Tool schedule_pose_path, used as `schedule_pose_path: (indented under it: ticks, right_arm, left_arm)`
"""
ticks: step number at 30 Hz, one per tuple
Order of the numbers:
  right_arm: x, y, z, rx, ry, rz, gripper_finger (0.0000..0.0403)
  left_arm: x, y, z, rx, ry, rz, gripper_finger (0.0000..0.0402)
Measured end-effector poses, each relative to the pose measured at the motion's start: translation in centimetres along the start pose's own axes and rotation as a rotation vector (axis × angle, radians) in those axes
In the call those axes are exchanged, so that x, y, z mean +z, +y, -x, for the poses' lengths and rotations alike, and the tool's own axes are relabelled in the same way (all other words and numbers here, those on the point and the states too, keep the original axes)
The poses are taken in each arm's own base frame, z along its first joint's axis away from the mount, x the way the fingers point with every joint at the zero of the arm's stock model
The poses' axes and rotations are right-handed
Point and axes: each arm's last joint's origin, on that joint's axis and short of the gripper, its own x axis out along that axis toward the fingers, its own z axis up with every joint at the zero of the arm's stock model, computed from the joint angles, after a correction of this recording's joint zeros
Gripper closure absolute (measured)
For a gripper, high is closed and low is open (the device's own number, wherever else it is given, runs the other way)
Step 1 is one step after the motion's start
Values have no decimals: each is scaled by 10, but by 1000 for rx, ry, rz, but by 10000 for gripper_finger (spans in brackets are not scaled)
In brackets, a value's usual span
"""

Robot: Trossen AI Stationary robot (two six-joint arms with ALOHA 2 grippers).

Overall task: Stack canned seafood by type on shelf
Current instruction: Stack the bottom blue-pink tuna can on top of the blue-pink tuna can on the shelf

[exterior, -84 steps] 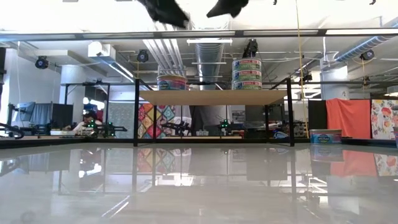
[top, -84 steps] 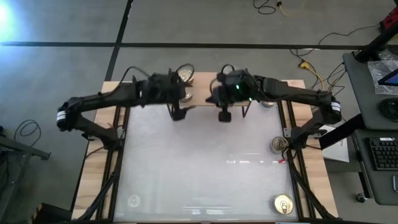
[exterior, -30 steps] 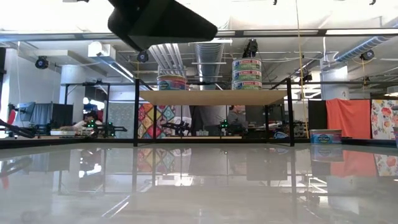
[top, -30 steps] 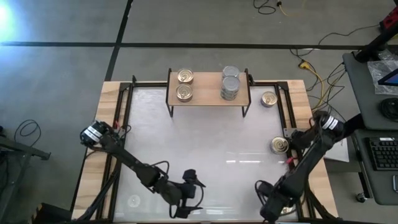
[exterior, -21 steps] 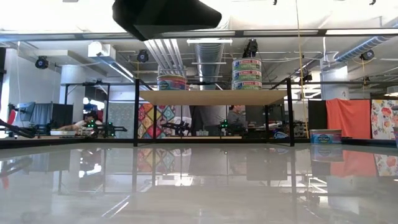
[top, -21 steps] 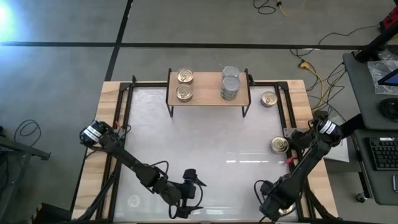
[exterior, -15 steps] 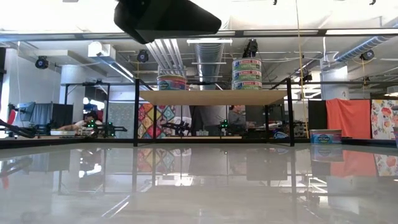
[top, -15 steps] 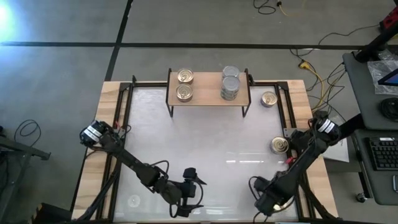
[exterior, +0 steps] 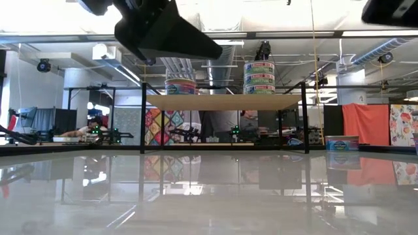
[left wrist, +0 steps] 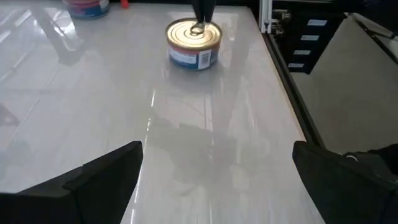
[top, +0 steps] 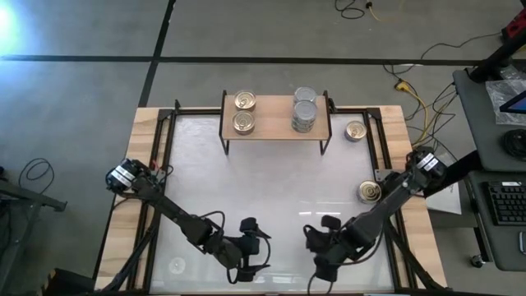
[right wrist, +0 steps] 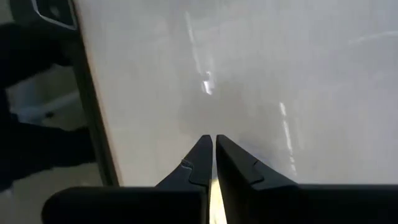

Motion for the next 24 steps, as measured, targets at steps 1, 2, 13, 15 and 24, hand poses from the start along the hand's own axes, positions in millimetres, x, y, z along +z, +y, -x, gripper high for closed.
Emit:
schedule_pose_path:
  ticks: [1, 2, 13, 15, 24]
  right_arm:
    - [-2, 1, 3, -16, 11, 3, 390]
    - [-5, 1, 5, -36, 28, -4, 390]
    - [-85, 12, 3, -213, 163, -227, 390]
    - [-99, 13, 0, -238, 169, -264, 390]
    - [-108, -3, -37, -370, 199, -213, 390]
  left_arm:
    - [0, 0, 0, 4, 2, 5, 2]
    - [0, 1, 0, 7, 2, 9, 2]
    - [2, 9, -4, 53, -8, 4, 2]
    - [2, 11, -6, 58, -8, -16, 2]
    - [-9, 11, -26, 49, -61, -66, 2]
